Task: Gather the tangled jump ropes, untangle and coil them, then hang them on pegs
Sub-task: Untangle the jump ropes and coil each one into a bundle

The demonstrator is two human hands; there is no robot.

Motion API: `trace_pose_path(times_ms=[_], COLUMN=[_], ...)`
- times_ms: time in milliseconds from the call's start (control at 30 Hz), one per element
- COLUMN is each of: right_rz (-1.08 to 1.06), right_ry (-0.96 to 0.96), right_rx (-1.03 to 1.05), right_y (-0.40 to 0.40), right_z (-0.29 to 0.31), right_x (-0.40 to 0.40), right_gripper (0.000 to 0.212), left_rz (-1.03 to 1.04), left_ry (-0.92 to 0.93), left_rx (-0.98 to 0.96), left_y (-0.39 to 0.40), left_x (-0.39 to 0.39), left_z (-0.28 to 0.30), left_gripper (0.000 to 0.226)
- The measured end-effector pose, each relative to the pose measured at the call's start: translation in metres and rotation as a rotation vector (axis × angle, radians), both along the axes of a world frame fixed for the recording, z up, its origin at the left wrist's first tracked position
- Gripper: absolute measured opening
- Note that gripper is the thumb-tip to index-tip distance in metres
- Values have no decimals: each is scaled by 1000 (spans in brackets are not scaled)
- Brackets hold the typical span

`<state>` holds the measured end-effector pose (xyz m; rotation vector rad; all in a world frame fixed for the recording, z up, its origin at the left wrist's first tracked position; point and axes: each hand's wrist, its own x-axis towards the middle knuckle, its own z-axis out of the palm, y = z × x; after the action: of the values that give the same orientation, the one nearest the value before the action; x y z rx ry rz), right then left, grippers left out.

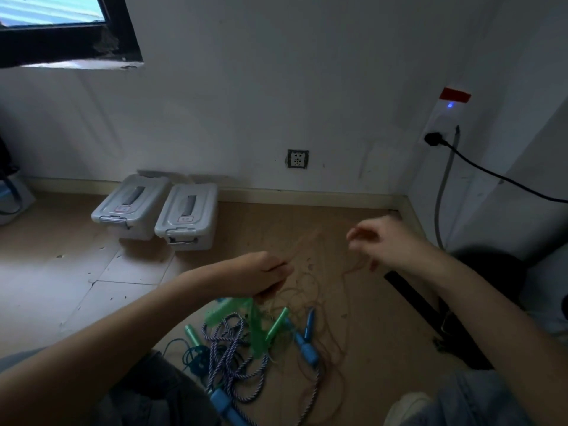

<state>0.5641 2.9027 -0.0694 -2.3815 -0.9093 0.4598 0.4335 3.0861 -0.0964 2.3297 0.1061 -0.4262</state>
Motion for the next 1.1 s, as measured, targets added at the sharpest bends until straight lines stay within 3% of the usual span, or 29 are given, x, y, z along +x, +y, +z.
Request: trace_pose_path(times_ms=[67,100,133,233,267,433,533,633,767,967,1100], right_rz=[137,200,279,398,372,241,147,214,233,283,332], right_ry=[-45,4,73,233,246,257,356,397,345,301,66], right_rx=[-243,-229,-165,-13,33,251,347,302,328,262,89], right_y=[-2,1,5,17,17,10,4,1,5,5,9], right_z=[-9,-10,-10,-11,-9,1,0,0,0,6,-4], right_x=[-9,-16,-25,-33,-31,-13,-5,-8,-15,-14,-23], right_gripper=[67,78,74,16,8,22,18,12,9,13,20], left_rz=[-43,-77,-101,-113,-108,-75,-19,1,-74,-24,-109], left_ry=[-69,-83,-86,-104,-113,-54,56,85,114,93,8], left_rx=[29,26,12,-22,-20,-39,-255,-382,-377,-339,-76], left_y=[-6,-9,-13,-14,-10,7,7,8,3,12,7], left_x=[4,6,7,7,7,3,1,-1,-4,-3,2], left_z=[6,8,9,10,10,7,12,19,18,12,11], left_gripper=[38,36,35,30,27,13,11,12,16,14,10])
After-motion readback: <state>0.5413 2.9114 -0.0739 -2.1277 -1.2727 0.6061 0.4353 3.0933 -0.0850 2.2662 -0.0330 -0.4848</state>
